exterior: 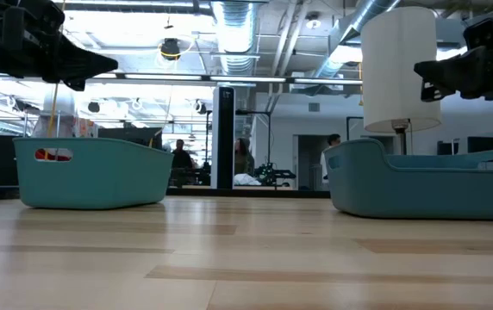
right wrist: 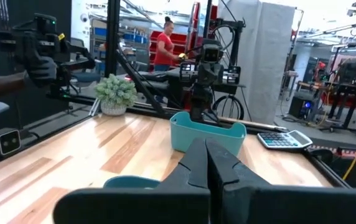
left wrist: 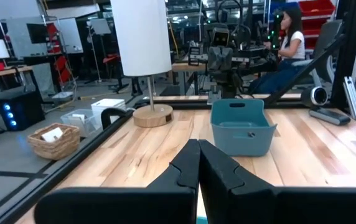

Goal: Sort batteries
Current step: Return to Home Position

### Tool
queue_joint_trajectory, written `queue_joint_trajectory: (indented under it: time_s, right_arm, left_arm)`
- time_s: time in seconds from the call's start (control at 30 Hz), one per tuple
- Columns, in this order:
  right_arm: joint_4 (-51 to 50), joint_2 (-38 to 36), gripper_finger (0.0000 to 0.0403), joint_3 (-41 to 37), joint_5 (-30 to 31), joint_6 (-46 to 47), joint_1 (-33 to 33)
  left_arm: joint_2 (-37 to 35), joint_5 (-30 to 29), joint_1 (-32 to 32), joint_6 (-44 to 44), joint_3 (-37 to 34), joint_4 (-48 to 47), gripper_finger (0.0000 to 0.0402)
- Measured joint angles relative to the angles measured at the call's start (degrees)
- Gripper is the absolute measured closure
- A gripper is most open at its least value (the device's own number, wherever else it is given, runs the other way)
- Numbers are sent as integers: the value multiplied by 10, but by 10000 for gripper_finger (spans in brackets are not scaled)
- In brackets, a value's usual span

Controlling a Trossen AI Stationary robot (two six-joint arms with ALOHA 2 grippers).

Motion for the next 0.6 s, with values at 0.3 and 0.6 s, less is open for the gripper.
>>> queue_joint_trajectory:
  time_s: [0.3,0.6]
  right_arm:
    - [-25,0,401,0,-15,2,-15]
    - [-57,0,401,0,-17,-21,-1]
  left_arm:
    - [-31,1,0,-14,-49,8,401]
    - [-32,13,0,-28,-72,36,401]
